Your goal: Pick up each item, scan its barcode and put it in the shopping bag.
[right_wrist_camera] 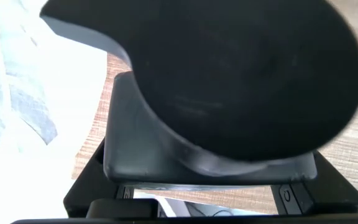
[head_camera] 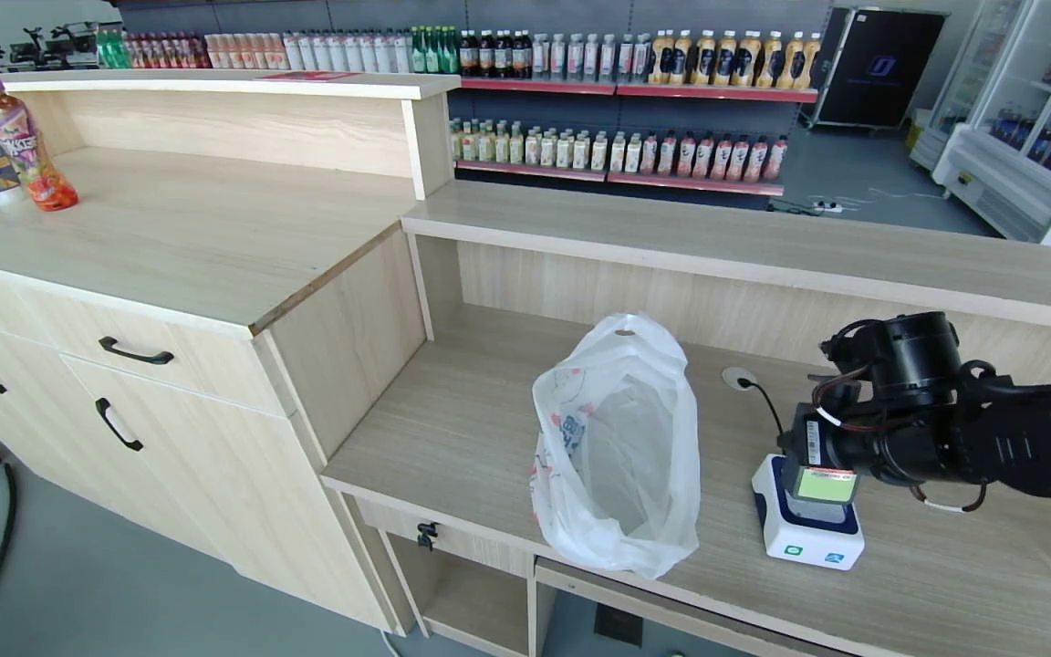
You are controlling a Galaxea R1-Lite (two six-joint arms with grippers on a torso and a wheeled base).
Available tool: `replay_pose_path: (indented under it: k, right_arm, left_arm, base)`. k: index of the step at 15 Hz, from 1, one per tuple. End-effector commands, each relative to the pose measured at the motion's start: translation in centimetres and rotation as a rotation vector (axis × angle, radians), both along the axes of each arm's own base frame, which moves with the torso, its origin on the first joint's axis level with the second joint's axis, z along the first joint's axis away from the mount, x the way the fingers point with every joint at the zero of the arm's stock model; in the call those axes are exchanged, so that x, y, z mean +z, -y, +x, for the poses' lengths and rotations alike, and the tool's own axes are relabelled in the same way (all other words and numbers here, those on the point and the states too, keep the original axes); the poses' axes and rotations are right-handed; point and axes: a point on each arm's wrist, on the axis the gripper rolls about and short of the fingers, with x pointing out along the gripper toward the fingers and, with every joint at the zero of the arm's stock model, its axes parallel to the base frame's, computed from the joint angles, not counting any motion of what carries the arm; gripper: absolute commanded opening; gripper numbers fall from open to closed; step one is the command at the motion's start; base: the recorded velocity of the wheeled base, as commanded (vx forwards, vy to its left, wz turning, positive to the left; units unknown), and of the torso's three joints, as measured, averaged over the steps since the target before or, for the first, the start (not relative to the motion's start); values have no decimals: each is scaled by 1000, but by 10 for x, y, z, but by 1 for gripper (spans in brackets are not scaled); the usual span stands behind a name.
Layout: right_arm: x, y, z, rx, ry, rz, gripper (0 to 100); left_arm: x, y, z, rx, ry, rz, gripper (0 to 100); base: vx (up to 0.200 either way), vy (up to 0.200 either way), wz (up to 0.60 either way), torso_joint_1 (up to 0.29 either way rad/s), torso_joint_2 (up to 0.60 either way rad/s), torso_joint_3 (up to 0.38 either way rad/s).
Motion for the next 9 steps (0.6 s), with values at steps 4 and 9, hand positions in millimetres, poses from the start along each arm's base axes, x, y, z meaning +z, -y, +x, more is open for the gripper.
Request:
replay_pose_path:
  k: [4,9]
  right_arm:
    - [54,17,-48,70,379,-246,0]
    - [52,31,-49,45,444,-327,0]
  left_arm:
    - [0,0,0,1,0,1,100]
    - [0,0,0,1,1,1,100]
  base:
    - [0,0,0,0,0,0]
    - [0,0,240,1,0,0]
